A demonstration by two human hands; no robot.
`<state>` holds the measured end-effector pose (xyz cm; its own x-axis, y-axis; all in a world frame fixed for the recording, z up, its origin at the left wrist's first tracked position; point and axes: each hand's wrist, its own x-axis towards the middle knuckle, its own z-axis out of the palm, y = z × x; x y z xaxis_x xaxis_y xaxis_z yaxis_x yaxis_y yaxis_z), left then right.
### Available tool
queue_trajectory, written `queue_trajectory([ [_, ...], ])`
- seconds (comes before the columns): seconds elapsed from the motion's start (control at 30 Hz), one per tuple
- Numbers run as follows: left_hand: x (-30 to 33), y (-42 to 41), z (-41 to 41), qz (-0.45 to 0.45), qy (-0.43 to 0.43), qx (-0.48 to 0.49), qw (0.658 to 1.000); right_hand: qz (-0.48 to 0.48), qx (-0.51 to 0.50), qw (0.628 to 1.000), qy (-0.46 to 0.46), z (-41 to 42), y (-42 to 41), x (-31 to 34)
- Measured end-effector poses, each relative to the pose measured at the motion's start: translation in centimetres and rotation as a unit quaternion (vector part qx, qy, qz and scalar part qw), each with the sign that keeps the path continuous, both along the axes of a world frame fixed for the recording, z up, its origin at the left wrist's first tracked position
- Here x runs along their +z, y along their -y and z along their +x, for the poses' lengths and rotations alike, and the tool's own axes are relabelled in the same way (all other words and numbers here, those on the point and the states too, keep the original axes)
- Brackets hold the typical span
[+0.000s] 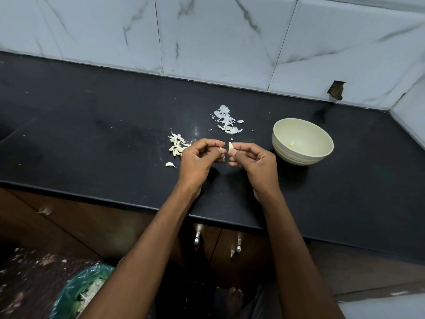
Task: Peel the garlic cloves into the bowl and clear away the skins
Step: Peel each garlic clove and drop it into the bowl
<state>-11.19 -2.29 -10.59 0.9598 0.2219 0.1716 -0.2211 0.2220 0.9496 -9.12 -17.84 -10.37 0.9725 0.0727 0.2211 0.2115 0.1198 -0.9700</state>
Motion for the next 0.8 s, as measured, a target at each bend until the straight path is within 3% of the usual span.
queue_trajectory([
  [0.47,0.01,0.05,-0.09,-0.023,0.000,-0.030,0.999,0.007,0.021,1.000,0.002,-0.33,0.07,0.10],
  [0.8,0.08,0.14,-0.19,-0.011,0.003,-0.012,1.000,-0.096,-0.028,0.991,0.086,-0.12,-0.14,-0.33],
])
